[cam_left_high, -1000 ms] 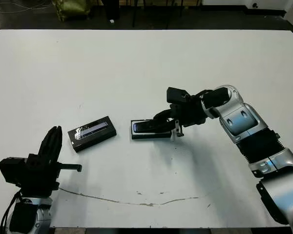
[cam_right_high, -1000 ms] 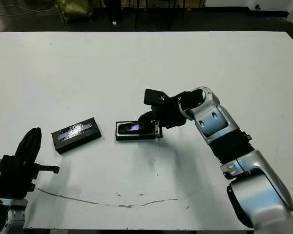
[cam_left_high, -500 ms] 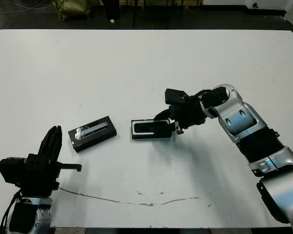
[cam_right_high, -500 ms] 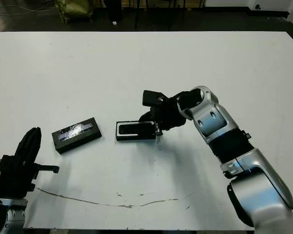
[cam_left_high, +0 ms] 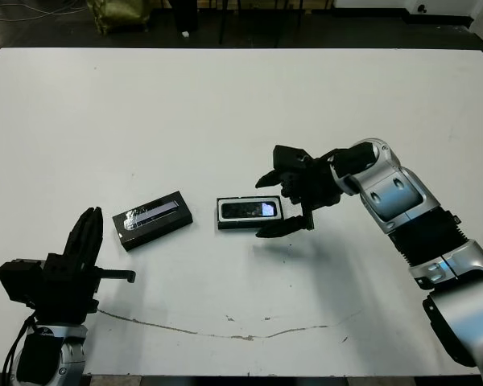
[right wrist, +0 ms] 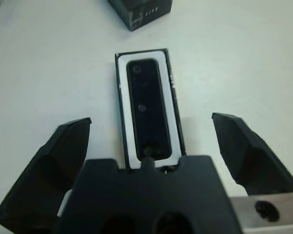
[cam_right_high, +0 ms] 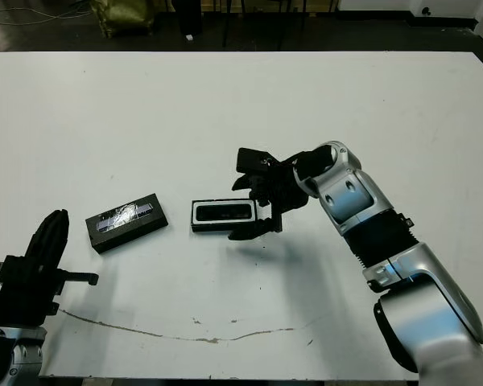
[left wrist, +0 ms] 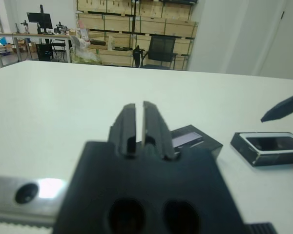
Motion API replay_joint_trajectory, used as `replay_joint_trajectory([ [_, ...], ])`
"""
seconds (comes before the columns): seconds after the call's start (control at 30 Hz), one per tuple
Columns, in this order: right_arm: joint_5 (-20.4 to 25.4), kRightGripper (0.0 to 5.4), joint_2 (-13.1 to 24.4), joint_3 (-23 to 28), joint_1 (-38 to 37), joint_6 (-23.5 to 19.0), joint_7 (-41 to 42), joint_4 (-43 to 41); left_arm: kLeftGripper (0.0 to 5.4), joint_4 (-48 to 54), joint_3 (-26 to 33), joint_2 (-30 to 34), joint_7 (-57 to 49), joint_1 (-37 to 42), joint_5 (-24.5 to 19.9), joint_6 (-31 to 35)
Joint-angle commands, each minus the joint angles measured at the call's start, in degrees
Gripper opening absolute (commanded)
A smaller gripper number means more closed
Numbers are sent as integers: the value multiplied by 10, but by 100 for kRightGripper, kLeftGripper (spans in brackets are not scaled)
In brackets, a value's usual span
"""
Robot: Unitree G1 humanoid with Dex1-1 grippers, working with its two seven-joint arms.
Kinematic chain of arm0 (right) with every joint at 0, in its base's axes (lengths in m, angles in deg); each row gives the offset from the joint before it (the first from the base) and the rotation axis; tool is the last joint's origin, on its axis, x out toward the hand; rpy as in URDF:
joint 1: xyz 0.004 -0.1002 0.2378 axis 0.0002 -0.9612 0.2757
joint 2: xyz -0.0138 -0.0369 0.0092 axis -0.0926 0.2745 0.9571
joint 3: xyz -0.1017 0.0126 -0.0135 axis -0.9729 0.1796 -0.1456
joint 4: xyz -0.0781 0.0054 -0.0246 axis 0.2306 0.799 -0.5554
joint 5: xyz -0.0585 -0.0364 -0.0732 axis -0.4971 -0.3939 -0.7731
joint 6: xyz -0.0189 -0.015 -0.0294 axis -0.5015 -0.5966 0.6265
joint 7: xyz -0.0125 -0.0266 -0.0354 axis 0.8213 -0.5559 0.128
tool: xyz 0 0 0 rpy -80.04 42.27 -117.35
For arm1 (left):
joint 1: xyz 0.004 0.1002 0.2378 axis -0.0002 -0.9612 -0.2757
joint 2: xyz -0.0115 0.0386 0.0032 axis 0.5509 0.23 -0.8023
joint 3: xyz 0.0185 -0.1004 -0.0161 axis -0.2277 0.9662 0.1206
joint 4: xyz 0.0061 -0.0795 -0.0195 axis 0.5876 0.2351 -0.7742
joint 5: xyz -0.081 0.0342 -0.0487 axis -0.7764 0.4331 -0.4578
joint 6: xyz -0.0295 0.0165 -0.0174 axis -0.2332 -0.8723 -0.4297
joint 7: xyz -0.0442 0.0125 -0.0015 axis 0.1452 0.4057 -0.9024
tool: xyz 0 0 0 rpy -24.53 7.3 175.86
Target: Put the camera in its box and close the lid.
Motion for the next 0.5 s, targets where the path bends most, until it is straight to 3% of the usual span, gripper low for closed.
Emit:
replay_joint_trajectory([
  [0.03, 21, 537, 5, 25, -4, 23, 1, 12, 0, -11, -1, 2, 1, -5, 3, 2],
  [0.1, 34, 537, 9, 41, -4, 27, 3, 11, 0, -11, 0, 0, 2, -4, -2, 3],
  [0.33, 96, 537, 39, 109, -30, -30, -14, -80, 0, -3, 0, 1, -3, -6, -4, 16],
  [0.5, 168, 504, 36, 199, -94, -71, -88, -182, 0, -4, -2, 1, -2, -5, 2, 10],
])
